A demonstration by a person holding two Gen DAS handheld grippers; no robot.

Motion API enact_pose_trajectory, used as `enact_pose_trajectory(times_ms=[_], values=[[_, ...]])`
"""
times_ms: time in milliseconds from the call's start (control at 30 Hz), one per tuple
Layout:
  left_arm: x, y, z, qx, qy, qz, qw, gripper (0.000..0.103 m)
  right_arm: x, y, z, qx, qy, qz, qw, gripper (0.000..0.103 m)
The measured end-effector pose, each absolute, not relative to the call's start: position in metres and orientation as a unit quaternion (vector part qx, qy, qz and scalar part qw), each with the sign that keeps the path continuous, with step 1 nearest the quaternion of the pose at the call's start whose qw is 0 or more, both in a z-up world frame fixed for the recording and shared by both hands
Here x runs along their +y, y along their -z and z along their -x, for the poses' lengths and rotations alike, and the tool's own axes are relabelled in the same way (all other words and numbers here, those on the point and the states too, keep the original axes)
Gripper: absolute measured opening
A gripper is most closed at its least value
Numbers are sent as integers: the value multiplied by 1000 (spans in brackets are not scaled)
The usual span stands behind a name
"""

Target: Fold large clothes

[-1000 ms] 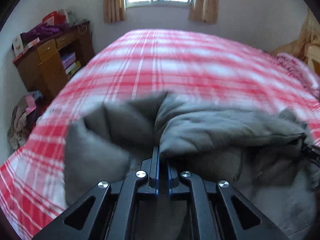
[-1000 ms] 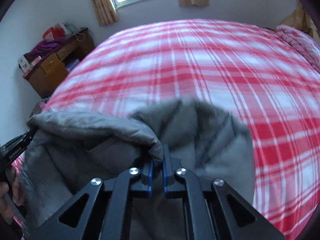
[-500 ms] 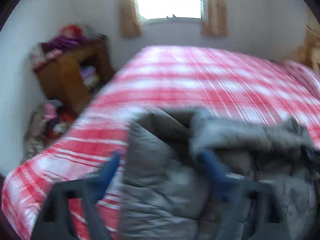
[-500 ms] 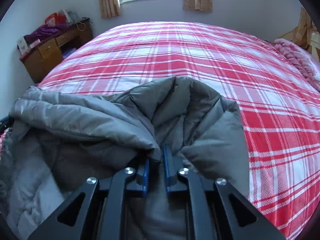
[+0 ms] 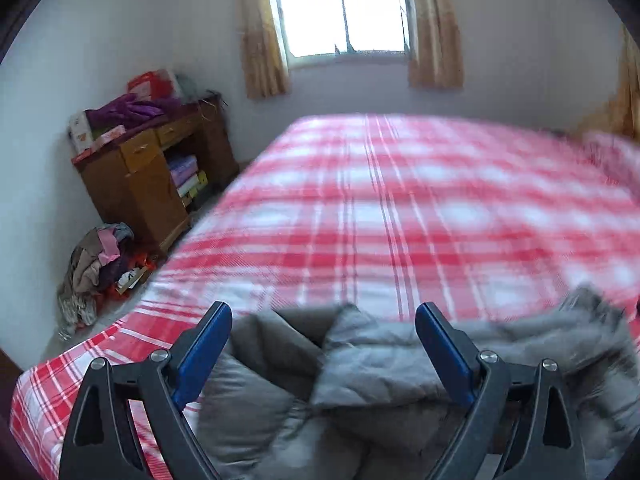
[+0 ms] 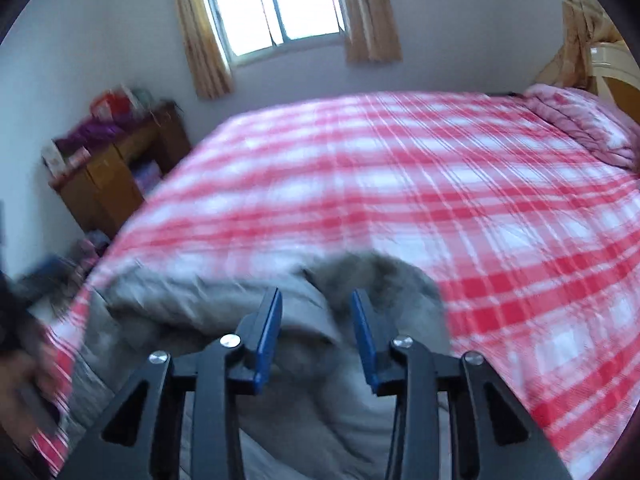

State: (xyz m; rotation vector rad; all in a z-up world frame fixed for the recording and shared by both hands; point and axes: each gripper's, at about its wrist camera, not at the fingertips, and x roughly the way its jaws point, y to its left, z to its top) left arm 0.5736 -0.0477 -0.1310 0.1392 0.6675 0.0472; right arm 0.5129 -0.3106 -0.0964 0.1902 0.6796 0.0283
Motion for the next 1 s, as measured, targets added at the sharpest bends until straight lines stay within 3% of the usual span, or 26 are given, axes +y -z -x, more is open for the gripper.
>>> enact_pose_trajectory(times_ms=[133, 333, 1000], values=[[-54, 184, -581, 356, -49, -119, 926, 93, -287, 128, -548, 352, -40, -95, 930, 39], [-54, 207, -581, 359, -38, -110, 926, 94, -289, 197, -557, 412, -39, -121, 902, 36], [-55, 219, -588, 387, -38, -102, 916, 98, -276, 210, -559, 422, -14, -49, 905, 35]])
